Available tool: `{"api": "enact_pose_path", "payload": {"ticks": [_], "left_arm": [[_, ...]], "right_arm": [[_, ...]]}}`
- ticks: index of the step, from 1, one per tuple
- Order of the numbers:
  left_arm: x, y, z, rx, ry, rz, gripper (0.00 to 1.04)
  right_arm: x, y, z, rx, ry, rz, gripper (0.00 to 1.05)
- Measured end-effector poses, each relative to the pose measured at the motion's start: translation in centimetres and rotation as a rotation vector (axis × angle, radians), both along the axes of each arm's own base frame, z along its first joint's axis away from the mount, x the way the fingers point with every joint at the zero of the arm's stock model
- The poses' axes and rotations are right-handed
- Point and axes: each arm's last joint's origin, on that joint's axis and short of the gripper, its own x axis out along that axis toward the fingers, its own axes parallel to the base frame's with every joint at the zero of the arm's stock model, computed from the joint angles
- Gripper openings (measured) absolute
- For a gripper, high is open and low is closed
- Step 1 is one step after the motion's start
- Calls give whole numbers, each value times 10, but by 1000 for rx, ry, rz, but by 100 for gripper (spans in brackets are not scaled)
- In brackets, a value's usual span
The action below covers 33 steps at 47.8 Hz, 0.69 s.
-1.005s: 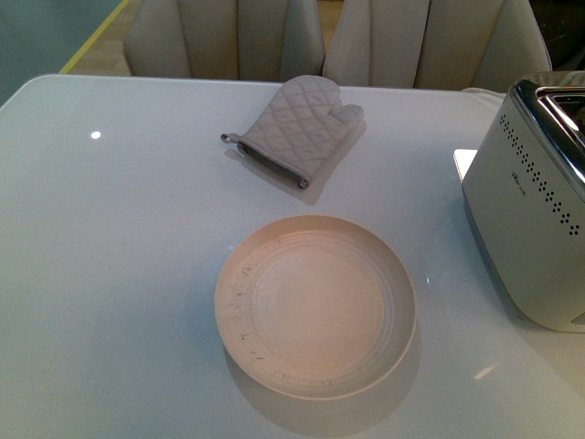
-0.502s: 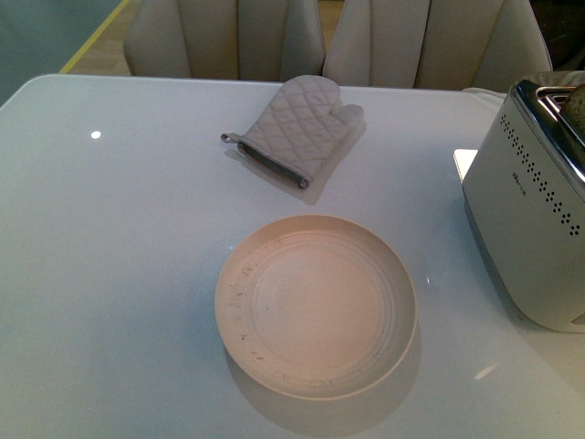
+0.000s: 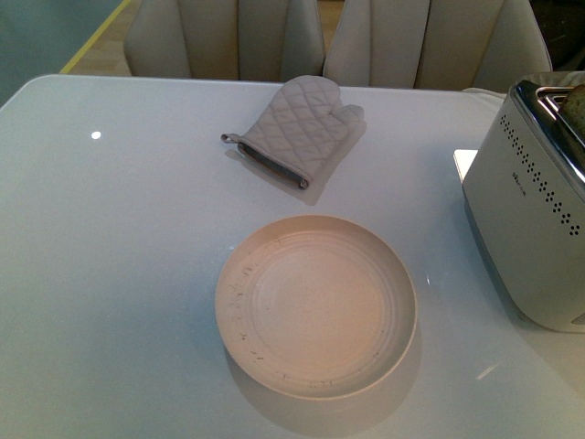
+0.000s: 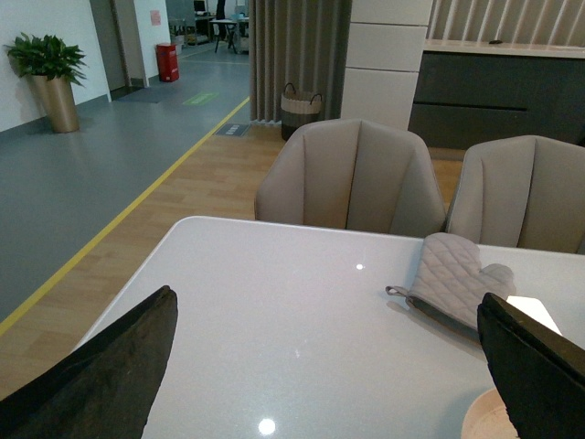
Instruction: Put bread into toaster
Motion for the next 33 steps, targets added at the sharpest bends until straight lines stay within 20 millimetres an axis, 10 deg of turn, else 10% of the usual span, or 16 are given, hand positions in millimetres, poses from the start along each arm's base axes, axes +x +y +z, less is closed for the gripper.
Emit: {"api": "enact_pose_path", "payload": {"ticks": [6, 33], "left_arm": [[0, 0, 0, 0, 0, -1, 98], [0, 0, 0, 0, 0, 0, 98]], "right_arm": [[-13, 12, -15, -3, -20, 4, 2], [-39, 12, -49, 1, -22, 0, 2]]}}
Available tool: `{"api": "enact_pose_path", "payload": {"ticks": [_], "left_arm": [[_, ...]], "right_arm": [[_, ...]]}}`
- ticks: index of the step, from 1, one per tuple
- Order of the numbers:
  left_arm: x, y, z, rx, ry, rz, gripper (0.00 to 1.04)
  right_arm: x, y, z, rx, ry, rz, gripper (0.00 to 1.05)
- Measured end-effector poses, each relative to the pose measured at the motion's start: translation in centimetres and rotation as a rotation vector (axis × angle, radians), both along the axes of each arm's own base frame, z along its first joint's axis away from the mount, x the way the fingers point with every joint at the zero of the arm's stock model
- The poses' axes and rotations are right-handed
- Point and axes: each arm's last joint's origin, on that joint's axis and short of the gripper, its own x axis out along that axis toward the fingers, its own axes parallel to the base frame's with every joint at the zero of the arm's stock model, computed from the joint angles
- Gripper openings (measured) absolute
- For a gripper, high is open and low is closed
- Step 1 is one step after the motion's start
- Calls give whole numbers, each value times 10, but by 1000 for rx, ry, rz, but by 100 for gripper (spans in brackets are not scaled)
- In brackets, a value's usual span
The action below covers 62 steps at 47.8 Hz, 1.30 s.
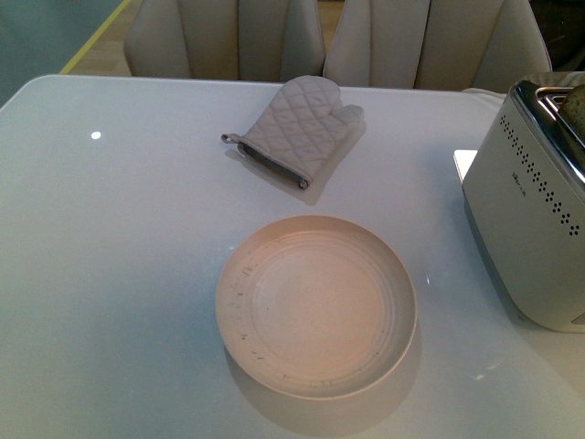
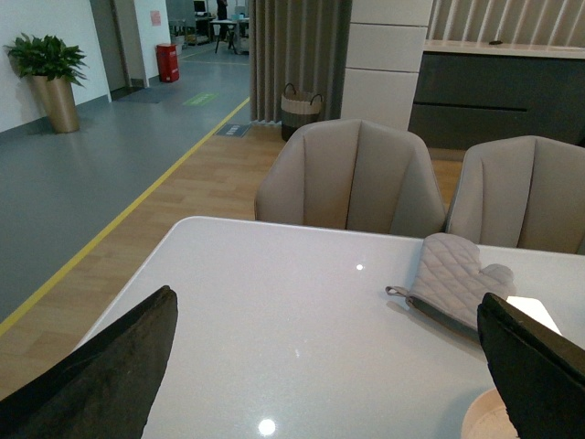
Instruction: Put bread into toaster
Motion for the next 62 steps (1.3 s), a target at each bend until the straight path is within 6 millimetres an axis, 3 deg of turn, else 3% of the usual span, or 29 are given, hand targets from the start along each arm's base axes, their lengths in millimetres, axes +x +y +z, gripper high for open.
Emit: {"api": "enact_pose_path", "payload": {"ticks": [12, 49, 54, 62], "left_arm": [[0, 0, 0, 0, 0, 0, 98], [0, 0, 0, 0, 0, 0, 98], [0, 0, 0, 0, 0, 0, 98], [0, 0, 0, 0, 0, 0, 98]], "right_arm": [[-8, 0, -10, 0, -10, 0, 2], [-27, 0, -12, 2, -20, 0, 2], [-27, 0, -12, 2, -20, 0, 18], [-27, 0, -12, 2, -20, 0, 53]]}}
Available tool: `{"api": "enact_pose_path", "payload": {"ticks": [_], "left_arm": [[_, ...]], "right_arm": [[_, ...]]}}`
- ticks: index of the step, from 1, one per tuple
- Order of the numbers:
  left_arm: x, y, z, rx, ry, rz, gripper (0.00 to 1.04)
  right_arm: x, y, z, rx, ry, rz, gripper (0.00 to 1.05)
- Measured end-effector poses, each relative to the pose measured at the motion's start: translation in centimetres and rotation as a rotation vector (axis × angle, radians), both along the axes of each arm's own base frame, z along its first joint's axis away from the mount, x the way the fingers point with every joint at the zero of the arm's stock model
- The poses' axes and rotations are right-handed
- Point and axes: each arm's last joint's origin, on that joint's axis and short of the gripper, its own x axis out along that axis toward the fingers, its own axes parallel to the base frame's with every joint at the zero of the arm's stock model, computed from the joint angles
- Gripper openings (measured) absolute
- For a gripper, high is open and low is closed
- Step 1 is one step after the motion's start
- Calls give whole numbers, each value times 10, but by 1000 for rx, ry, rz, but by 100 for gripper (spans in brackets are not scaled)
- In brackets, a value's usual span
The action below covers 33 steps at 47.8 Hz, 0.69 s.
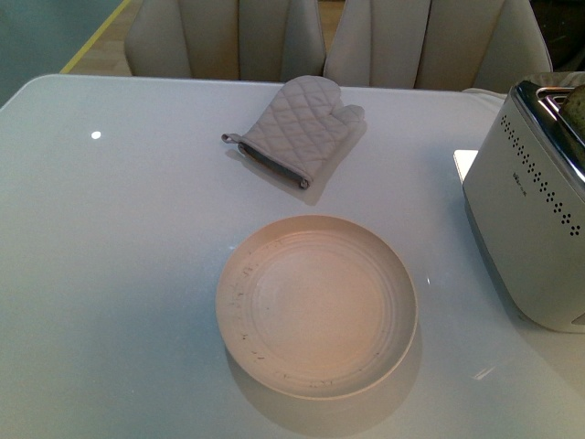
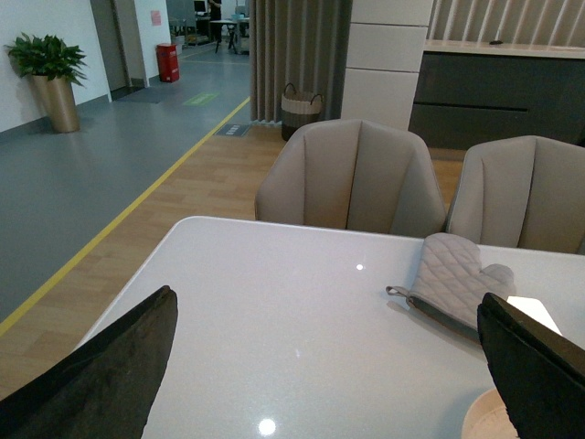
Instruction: Put bread into toaster
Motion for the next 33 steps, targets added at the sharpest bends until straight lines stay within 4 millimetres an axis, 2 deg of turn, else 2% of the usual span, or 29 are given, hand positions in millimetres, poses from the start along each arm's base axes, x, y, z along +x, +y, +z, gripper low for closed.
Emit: {"api": "enact_pose_path", "payload": {"ticks": [13, 33], "left_arm": [[0, 0, 0, 0, 0, 0, 98], [0, 0, 0, 0, 0, 0, 98]], "right_arm": [[0, 0, 0, 1, 0, 0, 97], [0, 0, 0, 1, 0, 0, 96]]}}
